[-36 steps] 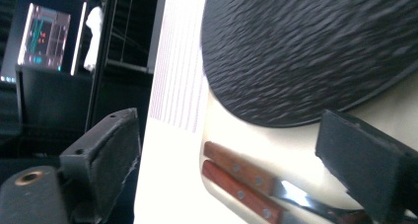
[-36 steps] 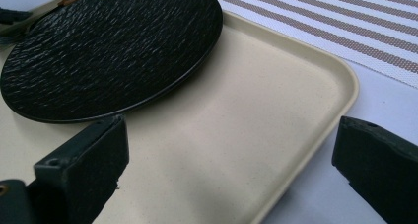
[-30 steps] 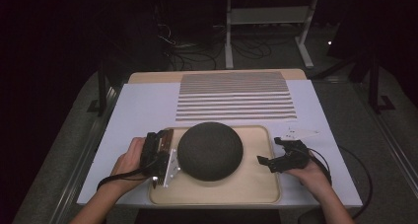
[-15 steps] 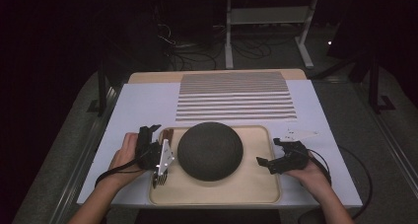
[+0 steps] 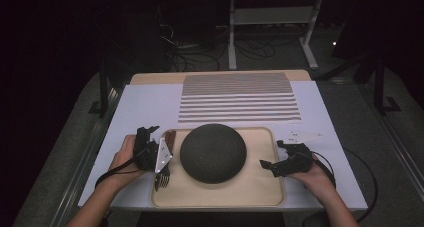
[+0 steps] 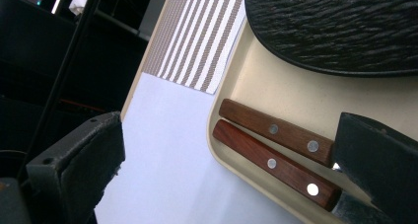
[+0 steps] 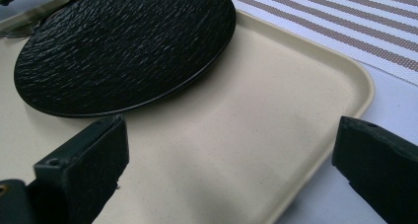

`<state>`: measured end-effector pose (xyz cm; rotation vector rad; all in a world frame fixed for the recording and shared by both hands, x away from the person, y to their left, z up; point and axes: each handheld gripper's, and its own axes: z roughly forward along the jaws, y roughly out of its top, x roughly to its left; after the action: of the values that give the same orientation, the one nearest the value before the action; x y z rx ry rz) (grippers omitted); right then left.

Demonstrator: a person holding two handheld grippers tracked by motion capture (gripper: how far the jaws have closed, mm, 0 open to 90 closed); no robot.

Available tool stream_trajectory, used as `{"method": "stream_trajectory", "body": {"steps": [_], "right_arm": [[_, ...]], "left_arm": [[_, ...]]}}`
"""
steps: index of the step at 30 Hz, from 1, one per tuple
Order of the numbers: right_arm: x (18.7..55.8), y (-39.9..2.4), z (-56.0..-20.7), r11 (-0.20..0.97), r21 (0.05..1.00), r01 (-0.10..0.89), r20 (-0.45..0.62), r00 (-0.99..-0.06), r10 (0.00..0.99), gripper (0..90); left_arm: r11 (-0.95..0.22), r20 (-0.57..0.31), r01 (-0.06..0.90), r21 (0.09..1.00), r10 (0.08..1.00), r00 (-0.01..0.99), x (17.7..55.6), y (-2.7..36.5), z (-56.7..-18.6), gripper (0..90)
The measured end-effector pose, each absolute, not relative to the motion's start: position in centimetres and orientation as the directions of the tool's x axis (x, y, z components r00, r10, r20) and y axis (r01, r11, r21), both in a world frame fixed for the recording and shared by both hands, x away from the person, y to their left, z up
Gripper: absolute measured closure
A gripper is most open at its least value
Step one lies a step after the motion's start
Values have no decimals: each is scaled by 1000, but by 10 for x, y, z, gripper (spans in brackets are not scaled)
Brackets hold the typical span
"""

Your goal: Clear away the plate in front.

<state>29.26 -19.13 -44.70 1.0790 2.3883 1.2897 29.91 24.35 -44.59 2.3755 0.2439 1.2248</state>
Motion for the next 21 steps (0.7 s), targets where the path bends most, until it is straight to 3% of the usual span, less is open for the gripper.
{"method": "stream_trajectory", "body": {"steps": [21], "right_arm": [[292,-192,-447,342,796,499,144,-706,694,5]], "left_arm": [[-750,505,106,653,536,677,307,257,-440,0]]}}
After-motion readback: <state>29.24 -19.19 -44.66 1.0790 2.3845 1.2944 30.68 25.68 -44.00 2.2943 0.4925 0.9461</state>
